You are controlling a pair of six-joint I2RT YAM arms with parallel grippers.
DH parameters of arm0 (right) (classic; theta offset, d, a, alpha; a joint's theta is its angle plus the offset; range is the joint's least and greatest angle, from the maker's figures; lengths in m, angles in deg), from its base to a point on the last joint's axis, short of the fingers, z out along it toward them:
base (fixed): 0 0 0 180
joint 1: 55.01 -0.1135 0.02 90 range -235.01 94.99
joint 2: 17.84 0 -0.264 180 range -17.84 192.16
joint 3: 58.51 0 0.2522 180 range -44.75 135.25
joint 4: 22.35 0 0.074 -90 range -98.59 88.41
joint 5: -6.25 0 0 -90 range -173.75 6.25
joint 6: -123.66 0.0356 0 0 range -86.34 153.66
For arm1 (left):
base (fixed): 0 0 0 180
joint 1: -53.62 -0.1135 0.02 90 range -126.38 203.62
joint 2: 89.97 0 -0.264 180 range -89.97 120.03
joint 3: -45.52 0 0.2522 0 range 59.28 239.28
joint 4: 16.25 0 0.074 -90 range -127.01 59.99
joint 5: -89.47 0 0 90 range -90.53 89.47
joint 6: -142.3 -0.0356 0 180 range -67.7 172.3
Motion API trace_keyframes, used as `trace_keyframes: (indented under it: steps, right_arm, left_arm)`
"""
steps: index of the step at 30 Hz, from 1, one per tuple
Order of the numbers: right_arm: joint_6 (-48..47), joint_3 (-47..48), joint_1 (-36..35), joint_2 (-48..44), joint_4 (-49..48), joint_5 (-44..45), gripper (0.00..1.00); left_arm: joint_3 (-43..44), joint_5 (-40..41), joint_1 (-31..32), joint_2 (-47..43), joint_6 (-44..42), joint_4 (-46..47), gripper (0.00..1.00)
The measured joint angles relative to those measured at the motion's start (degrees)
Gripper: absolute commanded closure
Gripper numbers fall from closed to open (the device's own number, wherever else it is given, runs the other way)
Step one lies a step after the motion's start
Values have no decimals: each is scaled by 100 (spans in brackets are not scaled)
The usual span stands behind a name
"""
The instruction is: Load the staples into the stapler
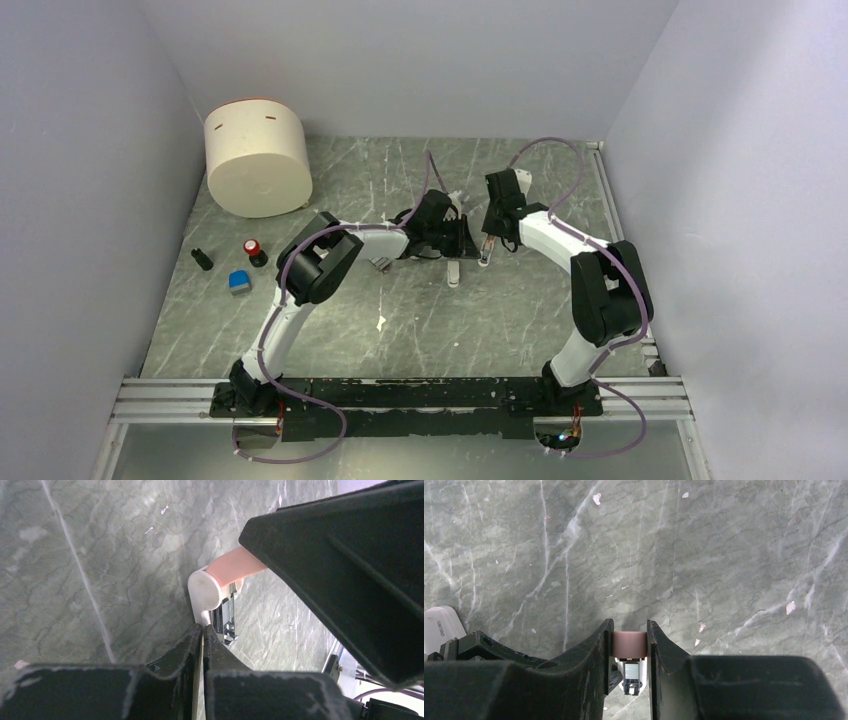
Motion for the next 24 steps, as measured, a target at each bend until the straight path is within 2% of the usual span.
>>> trace_keyframes:
  steps: [24]
  right_arm:
    - [205, -317, -538, -284, 529, 240, 73]
  left_arm:
    - [168, 28, -24, 81, 7, -186, 94]
